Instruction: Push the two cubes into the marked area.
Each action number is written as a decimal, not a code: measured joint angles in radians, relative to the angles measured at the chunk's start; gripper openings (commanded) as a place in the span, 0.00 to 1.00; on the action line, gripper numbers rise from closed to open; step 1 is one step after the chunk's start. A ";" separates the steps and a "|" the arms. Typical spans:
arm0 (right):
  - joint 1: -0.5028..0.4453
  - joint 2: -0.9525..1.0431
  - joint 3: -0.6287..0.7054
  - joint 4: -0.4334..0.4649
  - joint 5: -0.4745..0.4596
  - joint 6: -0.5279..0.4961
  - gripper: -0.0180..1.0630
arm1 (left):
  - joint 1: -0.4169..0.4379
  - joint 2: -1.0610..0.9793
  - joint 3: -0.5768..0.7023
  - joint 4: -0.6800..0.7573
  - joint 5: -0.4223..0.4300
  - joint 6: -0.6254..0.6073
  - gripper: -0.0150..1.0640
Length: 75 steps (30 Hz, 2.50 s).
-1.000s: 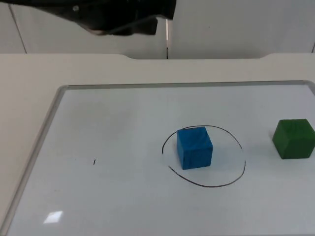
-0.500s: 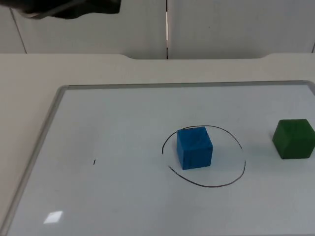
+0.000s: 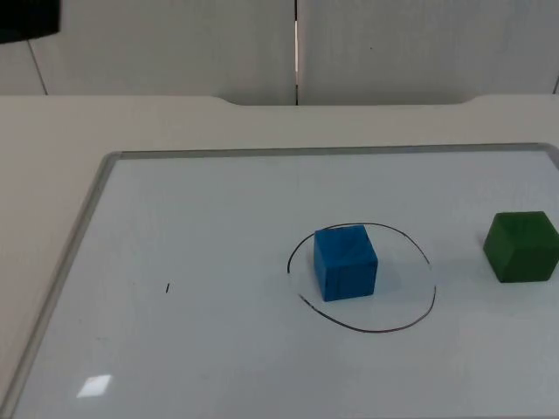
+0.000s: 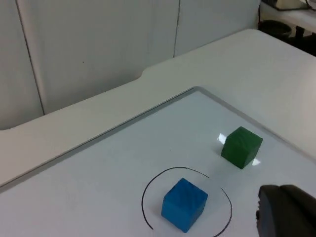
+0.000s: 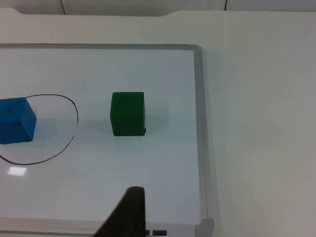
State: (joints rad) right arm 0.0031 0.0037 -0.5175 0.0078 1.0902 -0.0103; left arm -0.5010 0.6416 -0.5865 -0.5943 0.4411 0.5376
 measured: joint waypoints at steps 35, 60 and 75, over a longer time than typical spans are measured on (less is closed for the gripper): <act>0.000 0.000 0.000 0.000 0.000 0.000 0.99 | 0.000 -0.637 0.087 0.542 0.651 -0.526 0.01; 0.000 0.026 -0.009 -0.049 -0.006 0.069 0.83 | 0.000 -0.637 0.087 0.542 0.645 -0.520 0.01; 0.000 0.799 -0.232 -0.069 -0.183 0.134 0.63 | 0.000 -0.637 0.087 0.542 0.645 -0.520 0.01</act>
State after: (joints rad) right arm 0.0031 0.8026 -0.7493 -0.0608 0.9076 0.1237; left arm -0.5010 0.0046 -0.4998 -0.0522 1.0863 0.0179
